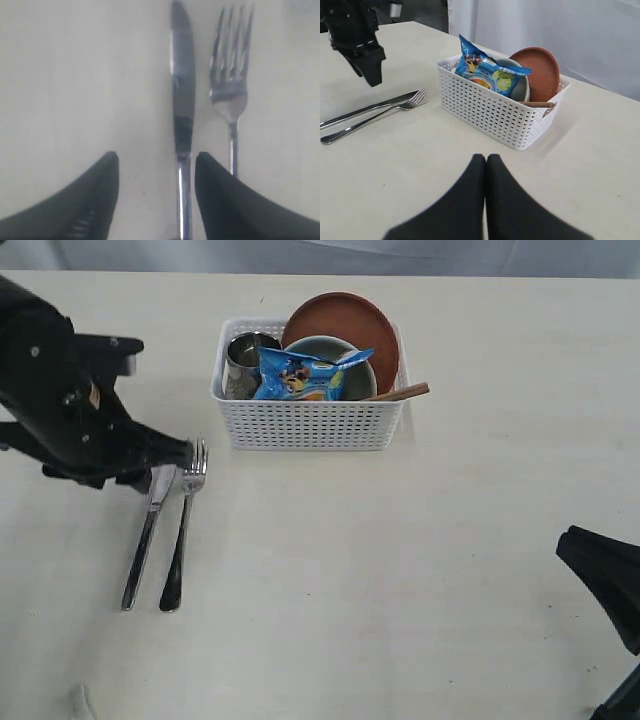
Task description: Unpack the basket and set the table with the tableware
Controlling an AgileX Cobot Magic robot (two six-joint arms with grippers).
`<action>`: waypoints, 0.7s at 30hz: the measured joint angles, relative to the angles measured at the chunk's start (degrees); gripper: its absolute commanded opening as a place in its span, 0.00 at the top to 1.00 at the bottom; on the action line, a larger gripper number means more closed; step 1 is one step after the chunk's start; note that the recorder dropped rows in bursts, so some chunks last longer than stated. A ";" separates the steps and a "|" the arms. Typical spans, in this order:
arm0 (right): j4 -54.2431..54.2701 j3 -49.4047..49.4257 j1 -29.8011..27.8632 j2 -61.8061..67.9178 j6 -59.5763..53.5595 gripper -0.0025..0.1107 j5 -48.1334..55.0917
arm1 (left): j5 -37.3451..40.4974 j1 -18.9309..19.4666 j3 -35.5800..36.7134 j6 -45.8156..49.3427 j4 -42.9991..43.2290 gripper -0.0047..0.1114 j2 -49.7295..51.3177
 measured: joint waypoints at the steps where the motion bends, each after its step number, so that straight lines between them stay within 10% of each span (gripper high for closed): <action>1: 0.00 0.00 0.00 0.00 0.00 0.97 0.00 | 0.33 0.00 -1.06 -0.35 0.11 0.56 -0.26; 21: 0.00 0.00 0.00 0.00 0.00 0.97 0.00 | -2.35 0.00 -9.83 16.46 -22.84 0.56 6.47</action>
